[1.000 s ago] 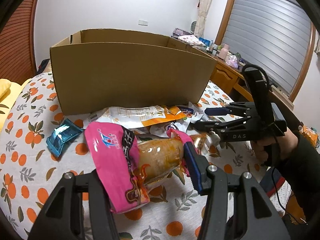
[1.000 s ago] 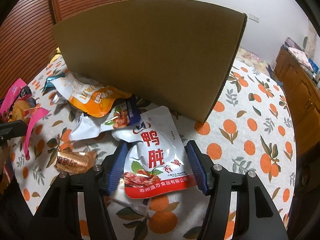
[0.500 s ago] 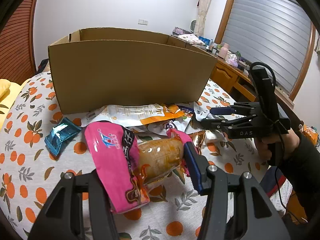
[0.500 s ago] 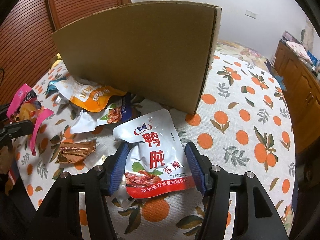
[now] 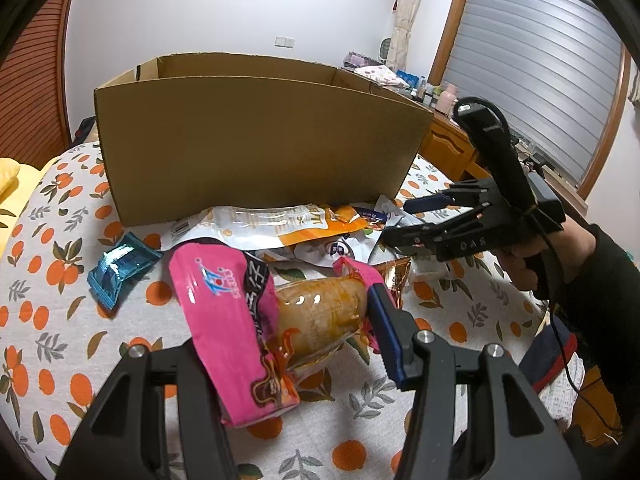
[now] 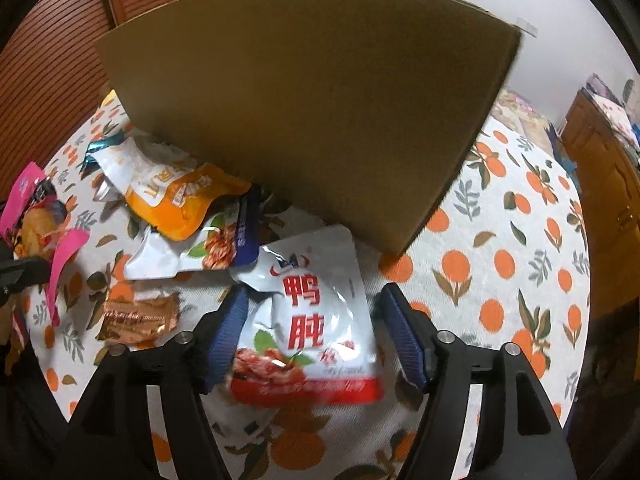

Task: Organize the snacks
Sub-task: 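Lift the pink sausage packet and the duck-gizzard pouch toward the box with both grippers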

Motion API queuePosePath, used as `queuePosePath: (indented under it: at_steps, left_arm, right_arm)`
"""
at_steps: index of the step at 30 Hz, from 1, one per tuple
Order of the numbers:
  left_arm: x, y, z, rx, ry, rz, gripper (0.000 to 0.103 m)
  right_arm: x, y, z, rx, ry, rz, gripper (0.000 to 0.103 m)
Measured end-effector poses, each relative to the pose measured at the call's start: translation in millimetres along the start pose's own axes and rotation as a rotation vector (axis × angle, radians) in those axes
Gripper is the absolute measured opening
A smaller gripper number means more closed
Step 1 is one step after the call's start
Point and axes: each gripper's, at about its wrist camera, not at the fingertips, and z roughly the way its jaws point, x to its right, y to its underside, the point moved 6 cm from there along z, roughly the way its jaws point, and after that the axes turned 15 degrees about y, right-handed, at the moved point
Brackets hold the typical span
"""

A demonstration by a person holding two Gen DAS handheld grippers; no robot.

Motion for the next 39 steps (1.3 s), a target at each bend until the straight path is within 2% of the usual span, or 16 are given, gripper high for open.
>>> queuePosePath:
  at_steps: [3,6,12,24,31,39]
  left_arm:
    - [-0.2,0.6,-0.9,0.002,0.000,-0.002,0.052]
    - [-1.8,0.1,-1.9,0.004,-0.001,-0.004,0.052]
    - [-2.4,-1.2,-3.3,0.010,-0.001,-0.006,0.052]
    - [-0.2,-9.1,-5.6,0.015,-0.003,0.003,0.052]
    - [2.8,-27.5,-14.7,0.048,-0.002,0.022,0.052]
    - [4.8,-57.4,-28.3,0.088,-0.015,0.059,0.052]
  right_arm:
    - [-1.8,-1.9,1.4,0.000,-0.001,0.003,0.074]
    - [-2.3,0.0,-1.6,0.011,-0.004,0.004,0.060]
    - [2.3,8.1,-12.8,0.043,-0.004,0.023,0.052]
    - [18.7,19.2,-36.7,0.123,0.022,0.081,0.052]
    - [24.6,13.9,-57.7,0.165,0.018,0.091,0.052]
    - [13.2,-5.0,-86.0,0.237,-0.005,0.091,0.052]
